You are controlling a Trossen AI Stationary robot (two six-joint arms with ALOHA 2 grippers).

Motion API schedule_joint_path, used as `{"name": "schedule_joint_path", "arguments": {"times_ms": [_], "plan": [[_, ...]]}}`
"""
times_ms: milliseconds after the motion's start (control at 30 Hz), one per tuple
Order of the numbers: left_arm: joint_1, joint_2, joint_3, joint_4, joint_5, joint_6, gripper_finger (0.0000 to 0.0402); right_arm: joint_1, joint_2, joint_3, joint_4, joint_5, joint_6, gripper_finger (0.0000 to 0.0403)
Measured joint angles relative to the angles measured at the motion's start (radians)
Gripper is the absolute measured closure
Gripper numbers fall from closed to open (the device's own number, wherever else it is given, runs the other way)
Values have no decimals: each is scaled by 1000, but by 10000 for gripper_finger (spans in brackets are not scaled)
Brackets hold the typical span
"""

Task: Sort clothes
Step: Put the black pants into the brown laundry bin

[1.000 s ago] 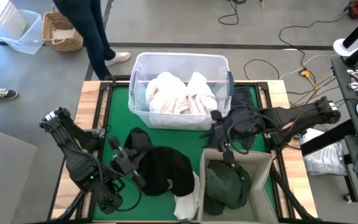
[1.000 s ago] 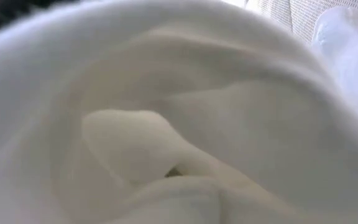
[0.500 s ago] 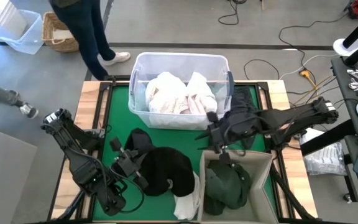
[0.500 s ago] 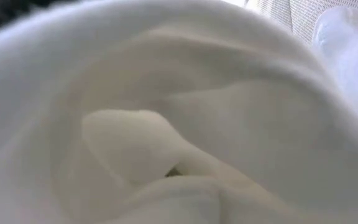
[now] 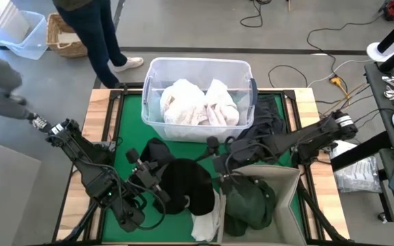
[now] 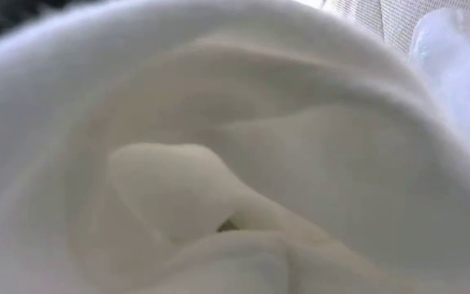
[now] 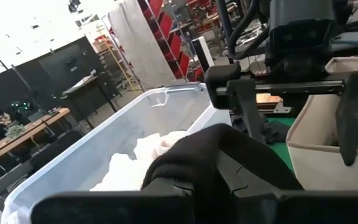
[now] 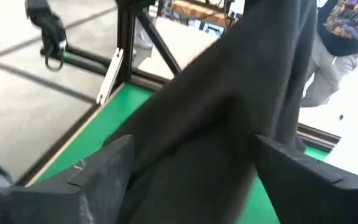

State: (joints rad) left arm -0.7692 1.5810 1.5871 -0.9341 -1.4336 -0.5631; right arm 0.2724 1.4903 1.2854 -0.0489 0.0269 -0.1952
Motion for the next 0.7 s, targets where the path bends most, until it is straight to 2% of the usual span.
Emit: {"name": "schedule_joint_path", "arguments": {"times_ms": [200,367,467,600,700], "plan": [[6,14,0,59,19,40,401,-20,100,9,161,2,83,55],[5,26,2,156,23,143,401,-36,176,98,114,146,116,56],[4,27,3,186,37,179,401,-37,212,137,123,154,85,61],[5,27,3,190,56,188,401,-29,256,180,126,109,46,78],[5,27,3,192,51,183,401,-28,263,187,131,74,46,122]]}}
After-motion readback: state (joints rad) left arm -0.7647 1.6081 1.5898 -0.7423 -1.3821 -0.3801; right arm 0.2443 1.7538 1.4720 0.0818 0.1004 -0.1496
